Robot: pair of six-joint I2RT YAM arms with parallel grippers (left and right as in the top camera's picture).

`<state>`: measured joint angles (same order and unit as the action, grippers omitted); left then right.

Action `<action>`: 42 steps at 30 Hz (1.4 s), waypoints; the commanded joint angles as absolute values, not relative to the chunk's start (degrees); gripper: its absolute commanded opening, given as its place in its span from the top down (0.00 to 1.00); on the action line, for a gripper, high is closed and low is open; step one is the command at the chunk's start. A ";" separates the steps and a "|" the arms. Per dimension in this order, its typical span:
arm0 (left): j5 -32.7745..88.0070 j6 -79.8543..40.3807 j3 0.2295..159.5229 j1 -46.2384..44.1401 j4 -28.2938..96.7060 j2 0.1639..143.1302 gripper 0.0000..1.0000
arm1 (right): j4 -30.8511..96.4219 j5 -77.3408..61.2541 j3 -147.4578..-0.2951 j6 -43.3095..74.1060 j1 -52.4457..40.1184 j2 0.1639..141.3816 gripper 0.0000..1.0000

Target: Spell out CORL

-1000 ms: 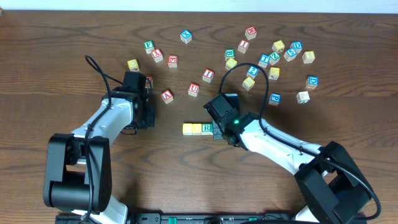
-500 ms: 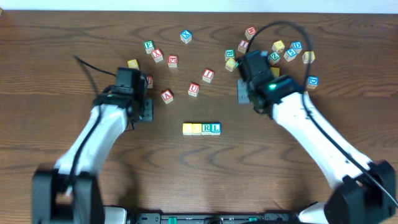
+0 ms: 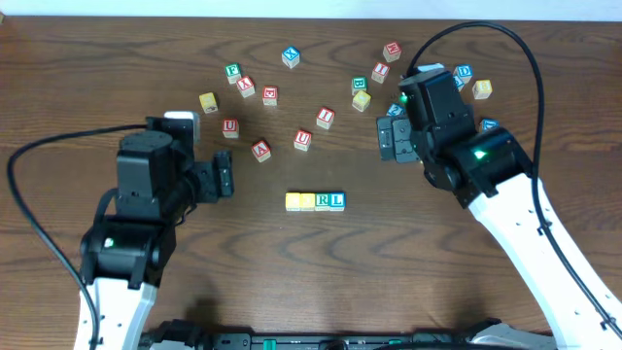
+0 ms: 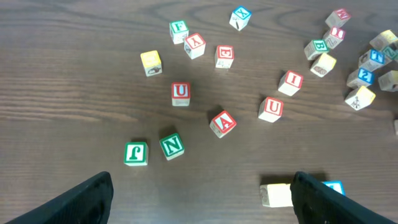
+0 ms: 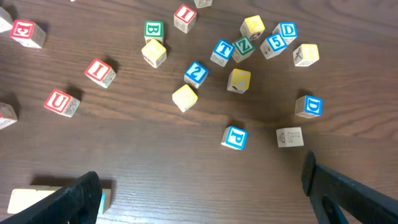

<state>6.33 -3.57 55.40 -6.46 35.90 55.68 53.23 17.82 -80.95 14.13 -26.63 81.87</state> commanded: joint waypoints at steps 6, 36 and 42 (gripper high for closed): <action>7.05 -3.22 56.12 -6.28 37.32 55.88 0.10 | 53.63 18.52 -81.73 12.99 -26.24 81.34 0.01; 7.07 -3.22 55.00 -6.98 39.38 52.86 0.10 | 53.63 18.52 -81.73 12.99 -26.24 81.34 0.01; 5.93 -3.20 42.17 -13.10 32.84 35.94 0.10 | 53.63 18.52 -81.73 12.99 -26.24 81.34 0.01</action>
